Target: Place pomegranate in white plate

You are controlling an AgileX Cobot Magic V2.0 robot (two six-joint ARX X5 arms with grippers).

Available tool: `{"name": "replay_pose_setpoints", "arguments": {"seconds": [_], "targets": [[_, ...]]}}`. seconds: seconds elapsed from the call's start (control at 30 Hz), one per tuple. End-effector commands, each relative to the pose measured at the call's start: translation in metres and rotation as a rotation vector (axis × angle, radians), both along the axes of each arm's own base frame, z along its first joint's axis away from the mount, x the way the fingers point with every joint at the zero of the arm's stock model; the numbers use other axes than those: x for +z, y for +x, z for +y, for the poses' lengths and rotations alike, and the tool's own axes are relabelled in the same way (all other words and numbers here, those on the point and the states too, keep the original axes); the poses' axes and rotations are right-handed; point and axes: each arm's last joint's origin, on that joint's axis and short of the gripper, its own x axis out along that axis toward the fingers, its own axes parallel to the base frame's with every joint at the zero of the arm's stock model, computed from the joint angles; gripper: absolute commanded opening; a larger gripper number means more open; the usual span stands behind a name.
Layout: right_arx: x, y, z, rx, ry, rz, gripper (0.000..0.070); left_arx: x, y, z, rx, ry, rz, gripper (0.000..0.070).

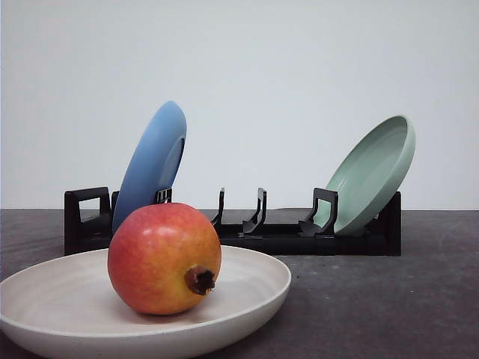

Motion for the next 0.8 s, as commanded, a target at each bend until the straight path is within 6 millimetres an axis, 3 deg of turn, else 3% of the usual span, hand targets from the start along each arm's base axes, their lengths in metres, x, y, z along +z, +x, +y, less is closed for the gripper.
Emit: {"name": "replay_pose_setpoints", "arguments": {"seconds": [0.0, 0.77], "targets": [[-0.0021, 0.0, -0.0002, -0.003, 0.009, 0.01, 0.0, -0.004, 0.0005, 0.0002, 0.005, -0.007, 0.01, 0.0], [-0.0005, 0.0003, 0.0002, 0.011, 0.015, -0.006, 0.0, -0.004, 0.0005, 0.0002, 0.005, -0.007, 0.01, 0.0]]}}
